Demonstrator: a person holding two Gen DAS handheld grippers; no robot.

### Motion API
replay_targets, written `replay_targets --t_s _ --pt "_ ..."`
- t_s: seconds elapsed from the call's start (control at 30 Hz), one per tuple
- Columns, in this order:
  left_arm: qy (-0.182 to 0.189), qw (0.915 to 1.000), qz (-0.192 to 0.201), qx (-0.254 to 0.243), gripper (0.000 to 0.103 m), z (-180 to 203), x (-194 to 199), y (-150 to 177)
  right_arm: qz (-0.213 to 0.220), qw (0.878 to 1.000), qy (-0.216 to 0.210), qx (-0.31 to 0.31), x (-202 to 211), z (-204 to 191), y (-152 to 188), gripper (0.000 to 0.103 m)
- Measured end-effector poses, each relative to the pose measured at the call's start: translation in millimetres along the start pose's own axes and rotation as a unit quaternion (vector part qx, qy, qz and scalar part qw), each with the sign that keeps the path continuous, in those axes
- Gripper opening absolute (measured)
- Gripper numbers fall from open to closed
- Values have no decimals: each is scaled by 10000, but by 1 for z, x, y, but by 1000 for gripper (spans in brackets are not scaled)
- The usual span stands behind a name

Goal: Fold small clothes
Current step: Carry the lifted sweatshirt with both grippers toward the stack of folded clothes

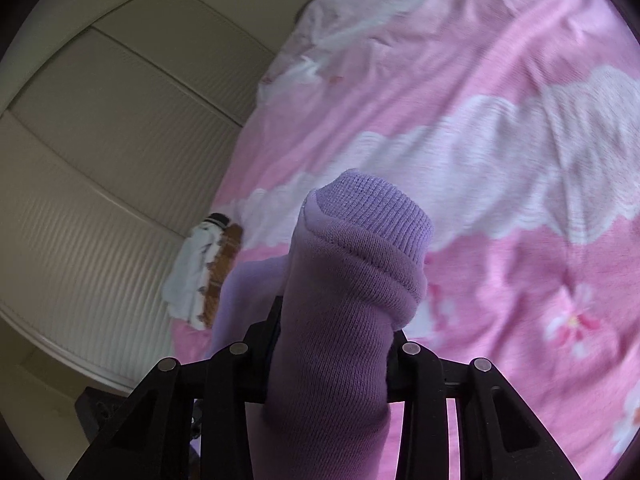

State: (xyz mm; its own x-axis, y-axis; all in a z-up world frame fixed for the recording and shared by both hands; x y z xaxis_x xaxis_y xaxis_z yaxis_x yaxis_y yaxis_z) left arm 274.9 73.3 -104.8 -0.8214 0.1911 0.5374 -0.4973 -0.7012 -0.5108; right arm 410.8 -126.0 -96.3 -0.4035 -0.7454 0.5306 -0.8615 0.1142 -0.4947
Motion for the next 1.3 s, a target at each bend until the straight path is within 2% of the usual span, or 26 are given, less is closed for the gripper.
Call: replay_targets --t_s 0.3,0.53,0.77,0.83,0.93,1.07,1.2,1.3 --pt "-9 9988 476 128 40 -45 71 -78 -53 9985 -312 439 -46 -108 -6 37" --pt "-214 9943 1036 137 40 -96 119 -177 -180 9939 -740 797 -122 -206 -23 37" --pt "-370 9882 1456 306 40 -146 138 -277 -245 9879 -1212 931 -210 -284 -52 37" --pt "-488 9863 1558 218 40 -157 137 -302 -270 9863 -1323 949 -233 -300 -57 37" --pt "-618 9857 1563 122 40 -173 128 -330 -311 9853 -1423 888 -269 -314 -65 37" --pt "-666 9874 1405 307 40 -213 99 -355 -465 9874 -1294 786 -321 -313 -70 37" --pt "-756 9892 1089 631 40 -254 62 -351 -707 9904 -897 780 -360 -294 -61 37" --pt "-854 9894 1050 531 44 -268 43 -342 -739 9925 -478 845 -381 -267 -51 39"
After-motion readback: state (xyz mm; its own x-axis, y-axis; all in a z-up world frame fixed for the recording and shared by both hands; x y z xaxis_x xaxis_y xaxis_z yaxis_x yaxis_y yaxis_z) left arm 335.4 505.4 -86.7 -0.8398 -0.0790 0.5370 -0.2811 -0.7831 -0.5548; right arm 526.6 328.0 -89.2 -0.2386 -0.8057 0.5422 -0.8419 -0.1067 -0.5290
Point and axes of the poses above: each gripper's, at about its wrist camera, not at the fingertips, and x roughly against the way its jaws point, z to its right, y to its underside, the point moved 4 cm from there along -x, roughly the way its jaws point, and after that the axes turned 1 degree about x, right-handed, at the moved point
